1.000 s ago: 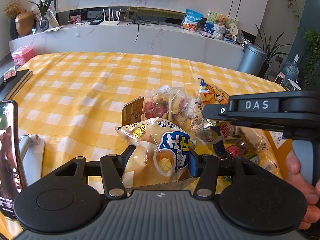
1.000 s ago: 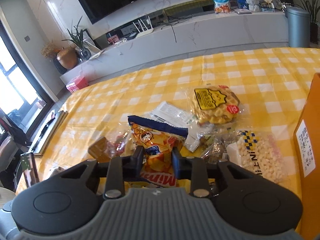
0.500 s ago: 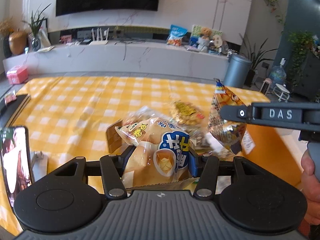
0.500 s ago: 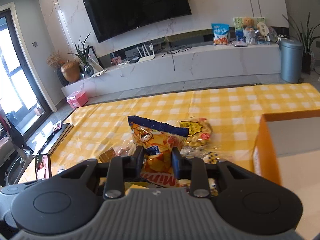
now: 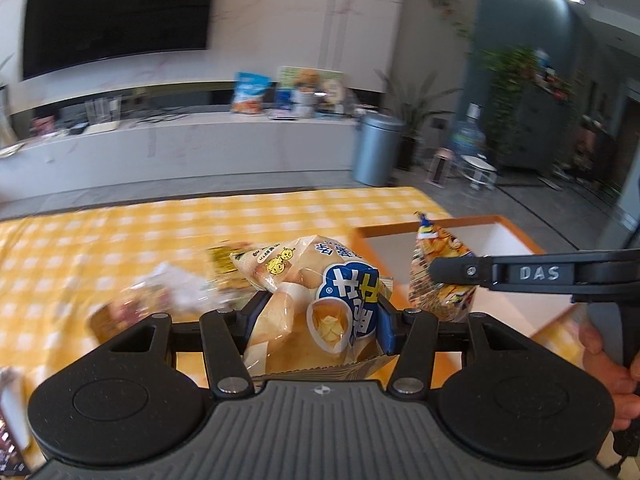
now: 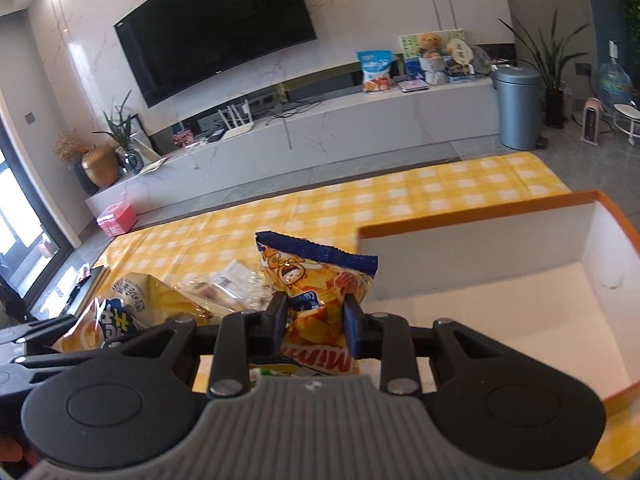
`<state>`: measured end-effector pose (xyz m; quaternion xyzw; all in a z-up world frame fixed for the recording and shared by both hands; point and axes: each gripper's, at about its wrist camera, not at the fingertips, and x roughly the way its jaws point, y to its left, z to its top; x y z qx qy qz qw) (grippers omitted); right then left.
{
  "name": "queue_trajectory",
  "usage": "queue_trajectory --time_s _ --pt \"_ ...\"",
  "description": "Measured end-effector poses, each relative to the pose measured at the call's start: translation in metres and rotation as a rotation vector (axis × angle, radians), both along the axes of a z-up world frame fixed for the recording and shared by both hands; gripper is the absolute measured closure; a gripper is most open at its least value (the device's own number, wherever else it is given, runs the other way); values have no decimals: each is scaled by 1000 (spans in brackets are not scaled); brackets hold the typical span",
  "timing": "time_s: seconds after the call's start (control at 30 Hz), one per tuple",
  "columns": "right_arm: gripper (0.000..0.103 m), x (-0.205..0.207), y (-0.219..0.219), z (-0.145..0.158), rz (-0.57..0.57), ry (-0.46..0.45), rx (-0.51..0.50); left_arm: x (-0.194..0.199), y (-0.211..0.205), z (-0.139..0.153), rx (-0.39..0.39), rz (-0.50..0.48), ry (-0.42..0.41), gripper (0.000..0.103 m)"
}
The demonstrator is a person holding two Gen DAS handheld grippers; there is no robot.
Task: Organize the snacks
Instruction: 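Carry both bags into the orange box and open both grippers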
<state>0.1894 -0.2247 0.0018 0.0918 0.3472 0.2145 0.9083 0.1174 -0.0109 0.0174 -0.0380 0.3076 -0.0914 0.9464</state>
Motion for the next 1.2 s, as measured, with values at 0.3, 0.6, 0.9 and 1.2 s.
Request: queue_trajectory --time_s 0.3,0.6,0.9,1.2 --pt "76 11 -59 3 -63 46 -104 46 -55 3 16 -186 51 42" --pt "76 47 -93 -16 -77 205 -188 94 -103 -15 100 -378 174 42" --pt "75 82 -93 -43 -27 363 -244 121 -126 -51 198 -487 312 42" --pt "75 99 -91 -73 4 503 -265 131 -137 -73 272 -552 379 41"
